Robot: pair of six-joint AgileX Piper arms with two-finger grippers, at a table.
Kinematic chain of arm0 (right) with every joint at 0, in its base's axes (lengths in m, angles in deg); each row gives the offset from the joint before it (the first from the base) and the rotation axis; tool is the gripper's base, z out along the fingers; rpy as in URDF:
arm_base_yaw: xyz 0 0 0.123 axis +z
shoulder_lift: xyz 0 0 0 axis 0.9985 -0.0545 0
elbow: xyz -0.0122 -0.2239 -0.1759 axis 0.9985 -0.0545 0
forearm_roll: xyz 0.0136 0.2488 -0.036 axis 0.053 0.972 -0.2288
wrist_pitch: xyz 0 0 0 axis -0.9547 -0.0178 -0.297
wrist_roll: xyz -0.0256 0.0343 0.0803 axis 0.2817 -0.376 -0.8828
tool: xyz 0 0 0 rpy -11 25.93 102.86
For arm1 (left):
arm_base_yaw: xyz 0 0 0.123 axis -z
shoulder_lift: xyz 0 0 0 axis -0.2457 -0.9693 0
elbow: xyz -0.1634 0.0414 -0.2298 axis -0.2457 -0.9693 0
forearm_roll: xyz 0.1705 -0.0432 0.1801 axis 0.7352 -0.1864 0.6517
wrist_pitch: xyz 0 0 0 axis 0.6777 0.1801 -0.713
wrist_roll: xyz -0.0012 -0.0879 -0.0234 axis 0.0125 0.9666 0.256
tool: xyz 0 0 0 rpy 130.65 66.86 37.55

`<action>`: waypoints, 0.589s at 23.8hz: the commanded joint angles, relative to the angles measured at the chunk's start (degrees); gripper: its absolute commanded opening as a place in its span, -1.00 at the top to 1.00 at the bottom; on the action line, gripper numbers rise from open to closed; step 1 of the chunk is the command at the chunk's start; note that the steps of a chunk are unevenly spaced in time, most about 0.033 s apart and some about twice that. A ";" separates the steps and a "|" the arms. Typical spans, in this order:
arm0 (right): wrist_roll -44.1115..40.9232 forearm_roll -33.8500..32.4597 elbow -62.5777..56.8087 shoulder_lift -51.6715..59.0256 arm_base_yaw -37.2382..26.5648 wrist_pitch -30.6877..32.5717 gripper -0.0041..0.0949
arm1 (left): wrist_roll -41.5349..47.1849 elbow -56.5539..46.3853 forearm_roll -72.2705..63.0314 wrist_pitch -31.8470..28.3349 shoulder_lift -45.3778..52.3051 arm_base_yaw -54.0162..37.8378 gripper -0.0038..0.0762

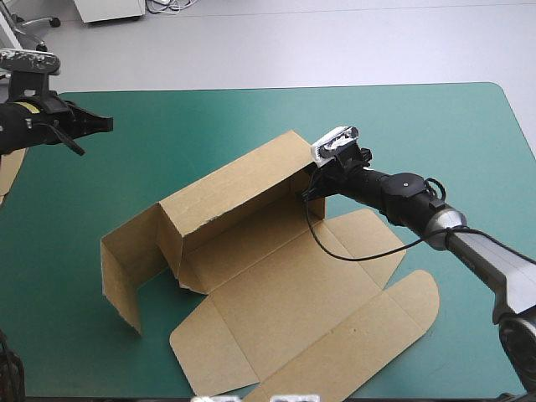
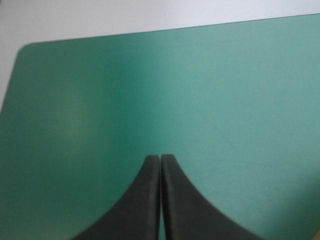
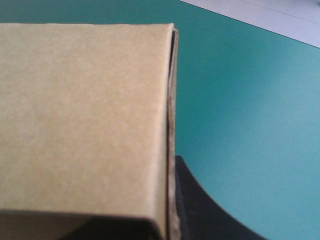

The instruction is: Fold the box

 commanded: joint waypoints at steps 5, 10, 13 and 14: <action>-36.77 -31.95 2.95 2.31 -0.74 3.07 0.97 | -7.71 -4.37 -12.95 -2.24 -1.94 -6.14 0.92; -66.34 -63.45 9.41 3.28 -1.71 13.53 0.97 | -9.02 -7.38 -13.34 -4.41 -2.07 -6.14 0.92; -75.68 -71.78 16.08 5.79 -1.71 20.78 0.97 | -9.02 -7.83 -13.44 -5.28 -2.07 -6.14 0.92; -77.04 -72.80 18.77 5.91 -1.71 24.06 0.97 | -9.02 -7.83 -13.44 -5.42 -2.07 -6.14 0.92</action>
